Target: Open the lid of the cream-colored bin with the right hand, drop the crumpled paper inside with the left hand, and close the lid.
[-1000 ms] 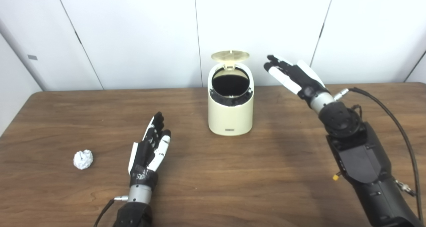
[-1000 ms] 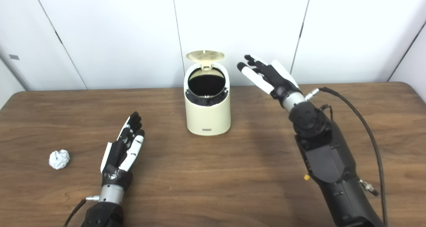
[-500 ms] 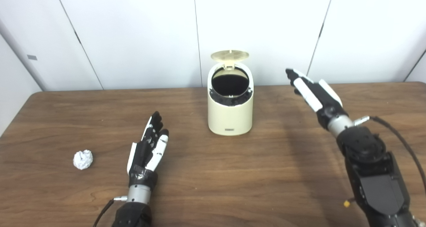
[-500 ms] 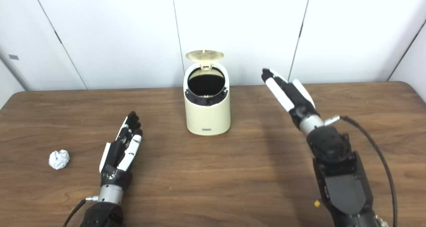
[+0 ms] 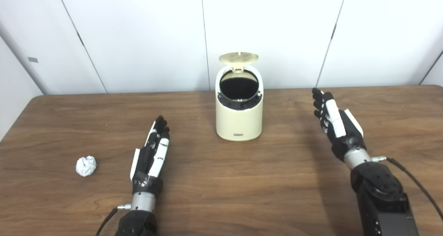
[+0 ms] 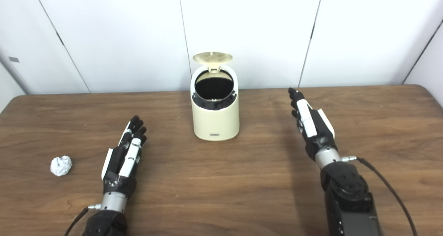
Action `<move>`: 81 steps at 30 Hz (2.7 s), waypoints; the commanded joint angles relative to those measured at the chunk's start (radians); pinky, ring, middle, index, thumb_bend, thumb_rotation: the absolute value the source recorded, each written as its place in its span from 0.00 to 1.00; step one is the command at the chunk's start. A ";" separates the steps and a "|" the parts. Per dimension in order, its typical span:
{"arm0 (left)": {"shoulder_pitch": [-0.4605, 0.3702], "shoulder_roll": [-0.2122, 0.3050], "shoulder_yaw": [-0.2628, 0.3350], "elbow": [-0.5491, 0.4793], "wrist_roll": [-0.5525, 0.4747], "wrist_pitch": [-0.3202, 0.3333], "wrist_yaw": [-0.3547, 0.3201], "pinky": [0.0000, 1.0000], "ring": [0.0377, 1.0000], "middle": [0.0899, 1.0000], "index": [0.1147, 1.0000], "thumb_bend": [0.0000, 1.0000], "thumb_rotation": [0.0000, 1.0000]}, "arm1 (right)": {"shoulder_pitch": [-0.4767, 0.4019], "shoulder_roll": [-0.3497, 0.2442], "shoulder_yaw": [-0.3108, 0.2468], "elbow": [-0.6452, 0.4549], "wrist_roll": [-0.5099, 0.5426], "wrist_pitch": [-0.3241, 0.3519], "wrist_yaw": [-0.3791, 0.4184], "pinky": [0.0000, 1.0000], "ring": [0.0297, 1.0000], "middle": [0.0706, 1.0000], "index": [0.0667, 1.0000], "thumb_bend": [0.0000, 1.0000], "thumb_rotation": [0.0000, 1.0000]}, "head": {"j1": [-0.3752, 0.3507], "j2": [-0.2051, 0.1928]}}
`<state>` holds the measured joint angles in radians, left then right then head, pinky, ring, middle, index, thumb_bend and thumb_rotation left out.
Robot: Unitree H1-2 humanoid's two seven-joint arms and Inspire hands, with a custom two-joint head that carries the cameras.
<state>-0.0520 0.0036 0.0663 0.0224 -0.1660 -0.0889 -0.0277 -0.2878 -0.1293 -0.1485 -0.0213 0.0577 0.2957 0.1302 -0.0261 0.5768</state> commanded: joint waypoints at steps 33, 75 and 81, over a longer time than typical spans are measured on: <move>0.041 0.029 0.009 -0.008 -0.004 0.028 -0.011 1.00 1.00 0.99 1.00 0.30 0.62 | 0.096 -0.026 -0.006 0.126 0.019 -0.324 -0.046 1.00 0.98 0.98 0.96 0.56 1.00 | 0.044 0.041; 0.012 0.089 -0.021 -0.271 0.270 0.309 0.032 0.95 0.93 0.93 0.96 0.59 0.25 | 0.146 0.013 -0.014 -0.087 0.115 -0.154 -0.095 1.00 0.97 0.96 0.94 0.54 1.00 | 0.358 -0.021; -0.033 0.213 0.016 -0.417 0.282 0.463 -0.012 0.90 0.92 0.93 0.96 0.71 0.20 | 0.143 0.024 -0.016 -0.093 0.120 -0.151 -0.102 1.00 0.98 0.97 0.94 0.52 1.00 | 0.364 -0.021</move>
<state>-0.0394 0.1994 0.0761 -0.3437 0.1144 0.3600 -0.0271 -0.1180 -0.1086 -0.1615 -0.0708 0.1691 0.1588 0.0326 0.3359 0.5553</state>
